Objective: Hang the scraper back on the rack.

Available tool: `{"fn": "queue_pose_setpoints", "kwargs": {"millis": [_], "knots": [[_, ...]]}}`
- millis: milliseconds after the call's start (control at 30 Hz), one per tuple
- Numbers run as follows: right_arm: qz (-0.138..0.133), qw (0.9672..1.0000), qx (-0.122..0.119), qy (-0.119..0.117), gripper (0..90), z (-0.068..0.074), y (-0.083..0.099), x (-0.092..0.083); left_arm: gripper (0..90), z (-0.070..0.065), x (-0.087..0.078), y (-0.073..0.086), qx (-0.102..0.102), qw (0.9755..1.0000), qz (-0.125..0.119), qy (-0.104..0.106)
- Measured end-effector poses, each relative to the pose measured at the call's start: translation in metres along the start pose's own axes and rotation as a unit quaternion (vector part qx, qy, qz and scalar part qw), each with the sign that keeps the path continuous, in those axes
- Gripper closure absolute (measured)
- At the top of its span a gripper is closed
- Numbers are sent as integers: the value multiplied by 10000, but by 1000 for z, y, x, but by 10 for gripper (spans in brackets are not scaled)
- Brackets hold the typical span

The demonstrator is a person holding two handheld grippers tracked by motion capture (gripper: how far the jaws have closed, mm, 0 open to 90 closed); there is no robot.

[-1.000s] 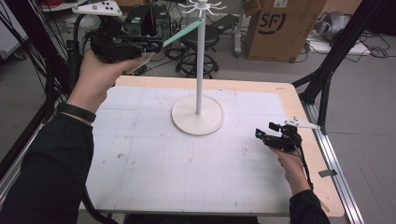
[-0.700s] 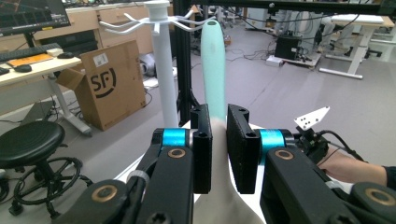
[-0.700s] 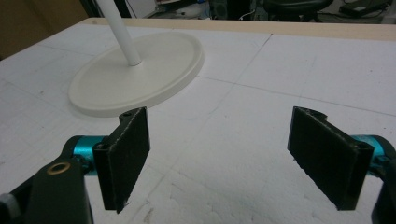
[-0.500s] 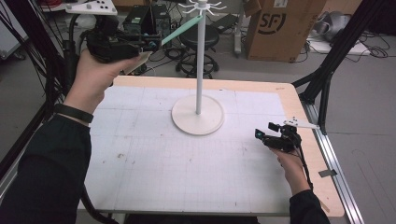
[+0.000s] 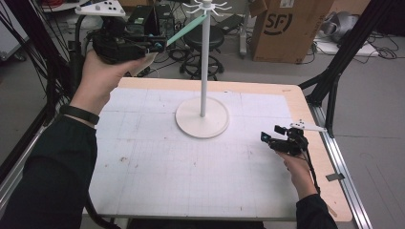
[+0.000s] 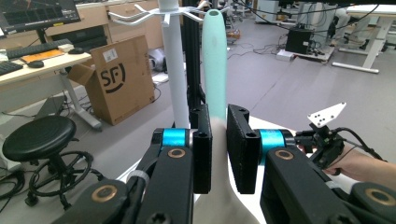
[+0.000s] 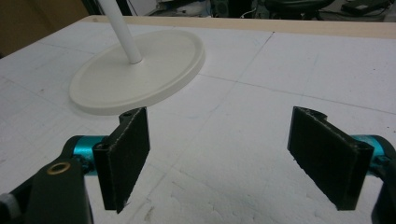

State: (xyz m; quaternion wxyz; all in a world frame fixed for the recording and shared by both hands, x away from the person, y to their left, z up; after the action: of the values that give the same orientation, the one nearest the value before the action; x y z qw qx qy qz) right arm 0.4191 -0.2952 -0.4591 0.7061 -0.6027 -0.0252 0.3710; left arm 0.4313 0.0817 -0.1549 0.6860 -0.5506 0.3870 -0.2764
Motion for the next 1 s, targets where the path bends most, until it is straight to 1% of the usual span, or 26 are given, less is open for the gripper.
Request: {"fn": "queue_pose_setpoints", "kwargs": {"millis": [200, 333, 400, 600, 633, 733, 900, 1000], "knots": [[3, 10000, -23, -5, 203, 1, 0, 0, 806, 3, 3, 4, 59, 9999, 122, -67], [8, 10000, -20, 0, 203, 0, 0, 0, 806, 5, 3, 6, 69, 9998, 183, -96], [7, 10000, -16, 3, 203, 0, 0, 0, 806, 7, 1, 8, 76, 9996, 219, -175], [29, 10000, -30, -9, 203, 1, 1, 1, 805, 14, 0, 13, 25, 9992, 301, -279], [31, 10000, -36, -3, 203, 0, 1, 1, 805, 15, 0, 14, -16, 9992, 296, -286], [37, 10000, -45, -4, 203, 1, 1, 1, 805, 16, 1, 15, -51, 9993, 294, -246], [61, 10000, -64, -10, 203, 1, 2, 2, 804, 15, 6, 18, -56, 9990, 395, -206], [62, 10000, -56, -7, 204, 1, 2, 2, 795, 15, 8, 19, -86, 9990, 416, -170]]}}
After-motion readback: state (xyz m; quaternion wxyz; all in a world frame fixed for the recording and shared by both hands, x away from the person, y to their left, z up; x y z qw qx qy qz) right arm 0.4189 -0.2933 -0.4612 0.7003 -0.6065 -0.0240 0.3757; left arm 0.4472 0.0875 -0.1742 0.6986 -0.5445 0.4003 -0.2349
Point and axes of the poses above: each handheld gripper's, and its own axes: x roughly forward along the jaws, y roughly out of its underside, z roughly to its left, the point moved 9 cm from there along x, roughly forward along the jaws, and after that the axes turned 4 degrees about x, right-handed, at the moved point
